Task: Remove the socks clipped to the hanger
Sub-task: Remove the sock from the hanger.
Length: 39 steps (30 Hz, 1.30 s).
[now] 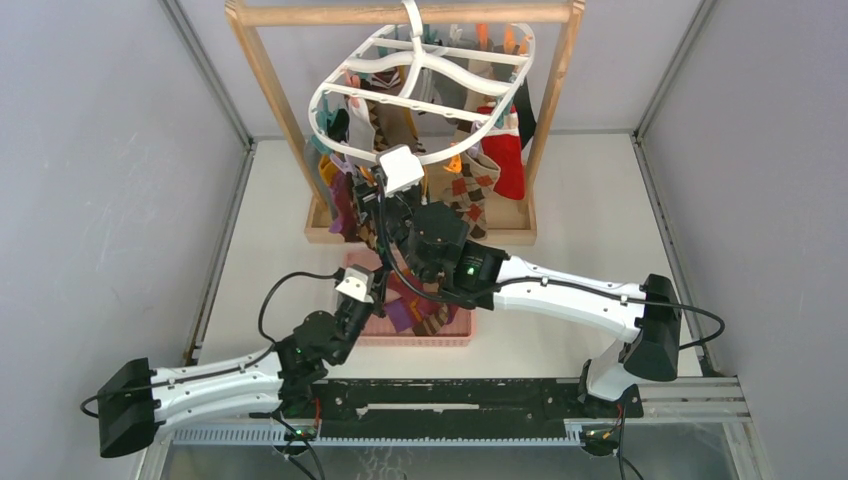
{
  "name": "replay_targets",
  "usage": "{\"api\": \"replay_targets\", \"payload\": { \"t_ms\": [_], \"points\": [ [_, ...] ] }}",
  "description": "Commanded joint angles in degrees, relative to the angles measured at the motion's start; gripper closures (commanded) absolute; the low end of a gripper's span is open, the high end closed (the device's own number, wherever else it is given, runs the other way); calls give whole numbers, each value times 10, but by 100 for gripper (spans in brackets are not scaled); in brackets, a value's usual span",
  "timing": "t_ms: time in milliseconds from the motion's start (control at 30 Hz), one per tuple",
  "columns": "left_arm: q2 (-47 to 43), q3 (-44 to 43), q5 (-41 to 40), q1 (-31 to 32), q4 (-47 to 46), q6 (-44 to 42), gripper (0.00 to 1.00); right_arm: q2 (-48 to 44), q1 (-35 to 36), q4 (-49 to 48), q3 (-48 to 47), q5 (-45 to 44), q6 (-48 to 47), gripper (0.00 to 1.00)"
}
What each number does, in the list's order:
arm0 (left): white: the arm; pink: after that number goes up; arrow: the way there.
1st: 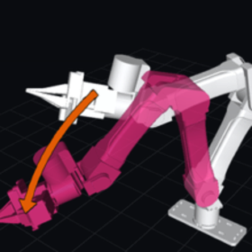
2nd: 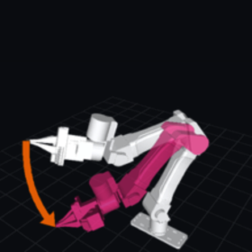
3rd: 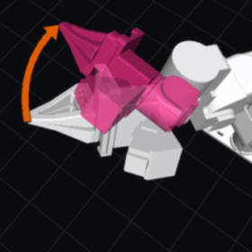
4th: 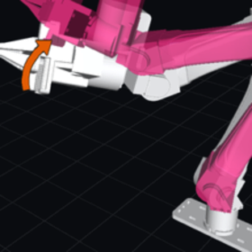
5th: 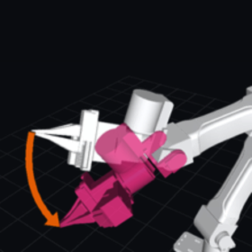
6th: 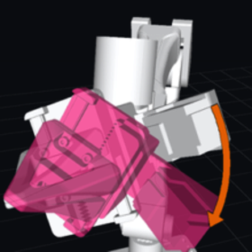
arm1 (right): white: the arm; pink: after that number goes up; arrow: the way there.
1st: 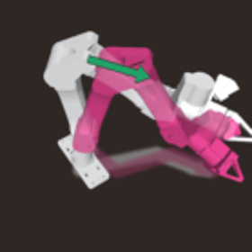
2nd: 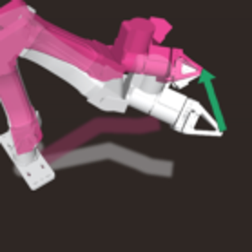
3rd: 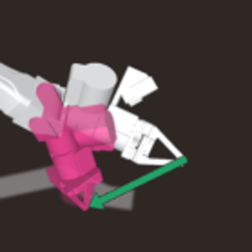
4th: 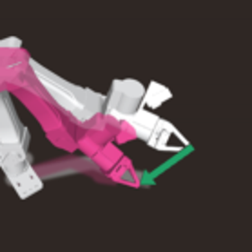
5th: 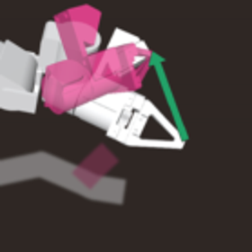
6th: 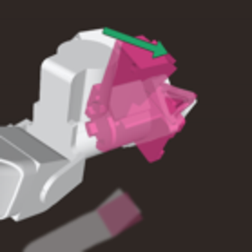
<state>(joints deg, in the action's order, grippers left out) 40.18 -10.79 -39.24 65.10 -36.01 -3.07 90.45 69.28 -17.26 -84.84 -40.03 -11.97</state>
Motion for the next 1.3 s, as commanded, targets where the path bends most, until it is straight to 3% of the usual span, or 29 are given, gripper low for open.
{"api": "replay_targets", "payload": {
  "t_ms": [0,333,633,700,1000,1067,1167,1267],
  "points": [
    [7,-36,7,-3,-35,-13,93,1,-8,-41,-27,-5,-11,42],
    [9,-34,8,-3,-35,-13,94,8,-11,-65,-26,-8,-22,58],
    [16,-34,7,-3,-38,-14,94,0,-15,-68,-11,-8,-20,96],
    [19,-33,6,-3,-39,-14,94,-5,-16,-69,-5,-8,-19,99],
    [37,-26,2,-3,-47,-5,94,-39,-30,-57,39,7,6,96],
    [44,-22,1,-3,-52,-1,94,-51,-36,-40,44,21,21,92],
    [57,-18,-3,-3,-60,3,94,-63,-42,-23,49,33,35,70],
    [68,-18,-4,-3,-66,8,94,-70,-45,-18,51,33,38,62]
  ]
}}
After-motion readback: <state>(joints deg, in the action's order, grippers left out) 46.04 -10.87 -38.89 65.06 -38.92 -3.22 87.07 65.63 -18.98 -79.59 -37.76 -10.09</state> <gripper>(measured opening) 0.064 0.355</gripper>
